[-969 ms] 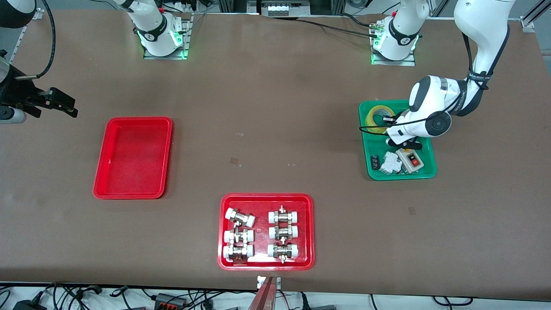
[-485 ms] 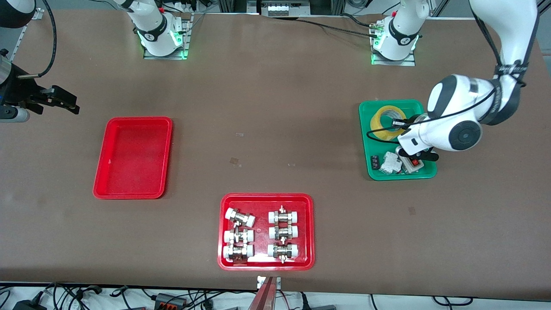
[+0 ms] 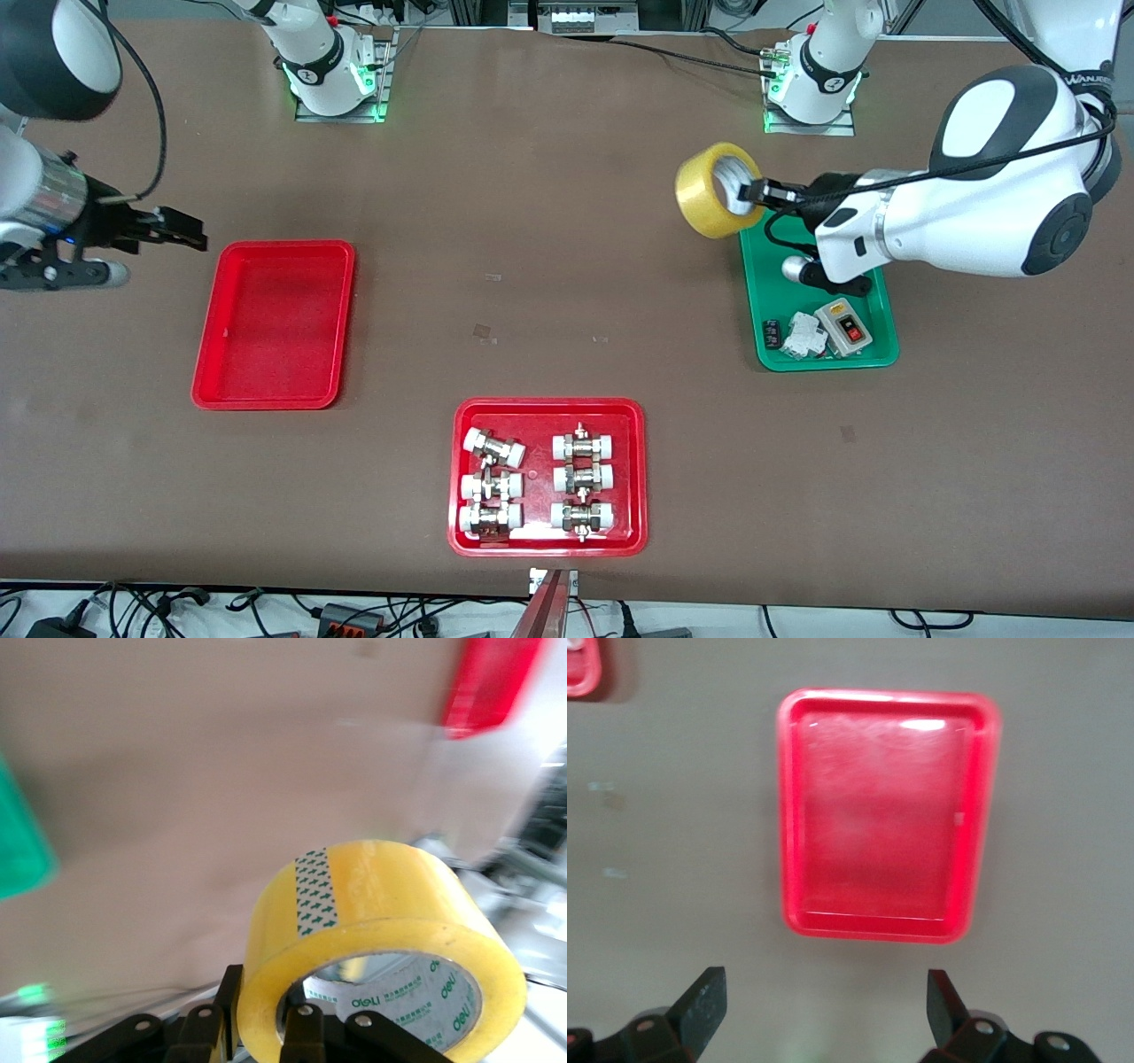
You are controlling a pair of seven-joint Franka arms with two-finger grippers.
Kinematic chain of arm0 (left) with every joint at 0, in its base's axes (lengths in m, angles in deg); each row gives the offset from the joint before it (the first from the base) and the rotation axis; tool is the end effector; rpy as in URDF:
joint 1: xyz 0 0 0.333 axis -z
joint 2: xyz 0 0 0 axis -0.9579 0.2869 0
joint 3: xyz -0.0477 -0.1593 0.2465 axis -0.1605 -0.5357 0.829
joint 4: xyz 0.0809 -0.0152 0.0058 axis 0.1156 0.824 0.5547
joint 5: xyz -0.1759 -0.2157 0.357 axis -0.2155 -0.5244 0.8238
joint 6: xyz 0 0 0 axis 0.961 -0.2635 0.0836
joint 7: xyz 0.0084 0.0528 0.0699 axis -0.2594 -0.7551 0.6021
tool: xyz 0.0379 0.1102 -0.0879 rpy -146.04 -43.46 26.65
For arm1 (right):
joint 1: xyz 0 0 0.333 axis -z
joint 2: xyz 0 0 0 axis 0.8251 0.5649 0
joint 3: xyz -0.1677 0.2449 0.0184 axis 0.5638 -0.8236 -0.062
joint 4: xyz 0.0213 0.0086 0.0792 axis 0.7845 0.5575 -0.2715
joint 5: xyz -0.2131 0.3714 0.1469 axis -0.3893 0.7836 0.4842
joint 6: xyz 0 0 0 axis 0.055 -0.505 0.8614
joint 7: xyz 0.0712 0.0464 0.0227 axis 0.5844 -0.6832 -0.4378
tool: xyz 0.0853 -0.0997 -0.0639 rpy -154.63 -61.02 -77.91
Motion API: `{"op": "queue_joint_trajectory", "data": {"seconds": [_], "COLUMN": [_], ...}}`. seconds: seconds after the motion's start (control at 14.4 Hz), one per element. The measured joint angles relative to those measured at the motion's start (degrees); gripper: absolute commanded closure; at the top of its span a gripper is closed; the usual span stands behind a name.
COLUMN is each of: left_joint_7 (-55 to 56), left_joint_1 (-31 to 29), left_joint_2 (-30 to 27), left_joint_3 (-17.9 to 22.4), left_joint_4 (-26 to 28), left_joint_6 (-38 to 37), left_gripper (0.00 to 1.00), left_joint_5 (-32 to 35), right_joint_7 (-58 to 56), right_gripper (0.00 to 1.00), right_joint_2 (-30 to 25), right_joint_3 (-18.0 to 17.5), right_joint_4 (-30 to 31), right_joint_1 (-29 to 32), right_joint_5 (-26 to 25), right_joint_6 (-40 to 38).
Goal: Left arm passes tape to right arm into tray
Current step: 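Lift the tape with the left gripper while the right gripper approaches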
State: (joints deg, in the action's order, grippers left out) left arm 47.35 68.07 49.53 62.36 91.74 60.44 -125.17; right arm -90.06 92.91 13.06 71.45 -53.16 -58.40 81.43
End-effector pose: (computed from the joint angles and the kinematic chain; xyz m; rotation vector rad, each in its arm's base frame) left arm 0.5933 -0.2451 0.4531 2.3802 -0.0841 -0.7195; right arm 0.6280 0.0106 0.4295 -3.0598 -0.0825 0.2681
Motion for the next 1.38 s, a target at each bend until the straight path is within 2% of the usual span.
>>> {"op": "queue_joint_trajectory", "data": {"seconds": [0.07,0.21,0.35,0.62,0.83,0.97,1.18,1.38], "left_joint_7": [1.0,3.6,6.7,14.3,17.6,18.5,19.0,19.1], "left_joint_1": [0.1,1.3,4.2,11.4,14.7,15.9,15.8,15.7], "left_joint_2": [0.0,0.1,0.3,1.7,2.4,2.7,2.7,2.7], "left_joint_3": [-0.4,-0.9,-1.0,-1.2,-1.3,-1.3,-1.2,-1.0], "left_joint_4": [-0.2,-0.3,-0.3,-0.3,-0.3,-0.3,-0.3,-0.3], "left_joint_6": [0.3,3.2,8.4,20.4,28.0,30.4,30.8,30.8], "left_gripper": [0.84,0.84,0.84,0.84,0.85,0.85,0.85,0.85], "left_joint_5": [-4.5,-9.2,-10.8,-13.3,-15.0,-15.0,-15.0,-15.0], "right_joint_7": [-0.4,-1.2,-1.6,-1.2,-1.2,-1.2,-0.5,7.3], "right_gripper": [0.00,0.00,0.00,0.00,0.00,0.00,0.00,0.00], "right_joint_2": [1.0,2.5,3.7,7.2,9.0,9.0,9.0,9.0], "right_joint_3": [0.0,0.0,-0.1,-0.3,-0.3,-0.2,-0.3,-0.4], "right_joint_4": [0.0,-0.1,-1.0,-6.0,-9.1,-10.9,-14.3,-18.5], "right_joint_1": [-0.1,-0.5,-2.3,-9.4,-11.5,-11.5,-13.0,-17.4], "right_joint_5": [3.0,8.4,12.1,15.7,23.4,28.9,31.8,32.0], "right_joint_6": [0.0,0.0,0.1,0.9,1.4,1.4,1.3,1.4]}}
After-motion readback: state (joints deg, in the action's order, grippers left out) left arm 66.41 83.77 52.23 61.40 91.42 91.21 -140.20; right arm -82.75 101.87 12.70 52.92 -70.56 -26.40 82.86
